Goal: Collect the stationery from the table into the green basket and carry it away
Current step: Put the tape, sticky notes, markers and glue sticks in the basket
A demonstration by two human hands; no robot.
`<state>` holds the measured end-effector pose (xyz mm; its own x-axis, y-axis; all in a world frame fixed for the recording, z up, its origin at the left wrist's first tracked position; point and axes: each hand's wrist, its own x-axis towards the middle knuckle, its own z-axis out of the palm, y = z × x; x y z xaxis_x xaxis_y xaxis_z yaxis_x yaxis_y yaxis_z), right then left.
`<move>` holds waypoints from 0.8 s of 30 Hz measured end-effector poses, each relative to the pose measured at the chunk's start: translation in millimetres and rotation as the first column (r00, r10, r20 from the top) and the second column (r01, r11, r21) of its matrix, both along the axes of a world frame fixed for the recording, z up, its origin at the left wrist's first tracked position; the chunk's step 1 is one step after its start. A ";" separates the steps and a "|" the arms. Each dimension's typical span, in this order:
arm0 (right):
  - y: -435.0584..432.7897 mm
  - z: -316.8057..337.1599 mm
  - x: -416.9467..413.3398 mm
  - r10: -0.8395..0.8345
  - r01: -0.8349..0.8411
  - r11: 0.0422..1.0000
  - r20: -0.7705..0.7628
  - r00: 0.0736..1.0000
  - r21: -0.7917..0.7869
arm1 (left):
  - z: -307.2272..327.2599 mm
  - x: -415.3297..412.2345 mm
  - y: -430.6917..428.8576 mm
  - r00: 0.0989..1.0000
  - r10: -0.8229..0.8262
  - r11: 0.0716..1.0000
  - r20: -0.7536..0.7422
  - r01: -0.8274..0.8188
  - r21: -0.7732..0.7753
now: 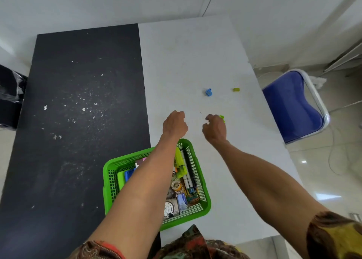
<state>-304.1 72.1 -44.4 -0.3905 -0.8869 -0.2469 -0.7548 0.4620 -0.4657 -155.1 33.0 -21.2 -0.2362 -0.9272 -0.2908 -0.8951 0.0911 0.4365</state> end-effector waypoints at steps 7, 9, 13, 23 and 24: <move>-27.9 -45.5 -61.8 0.061 -0.040 0.973 -0.086 0.994 0.229 | -35.5 -26.6 -21.7 0.998 -0.023 0.995 0.056 0.017 0.102; -31.6 -56.0 -69.6 0.108 -0.083 0.963 -0.085 0.990 0.255 | -42.9 -31.1 -23.9 0.997 -0.030 0.993 0.067 0.022 0.119; -34.5 -67.1 -74.9 0.126 -0.096 0.977 -0.152 0.980 0.189 | -53.1 -35.5 -23.4 0.995 -0.036 0.989 0.093 0.023 0.143; -17.5 -39.6 -53.8 0.074 -0.069 0.996 -0.104 0.992 0.050 | -16.4 -8.7 -13.4 0.994 0.002 0.996 0.105 -0.011 0.087; -16.4 -36.1 -49.2 0.067 -0.064 0.997 -0.101 0.993 0.031 | -12.8 -5.1 -13.4 0.994 0.010 0.997 0.107 -0.019 0.079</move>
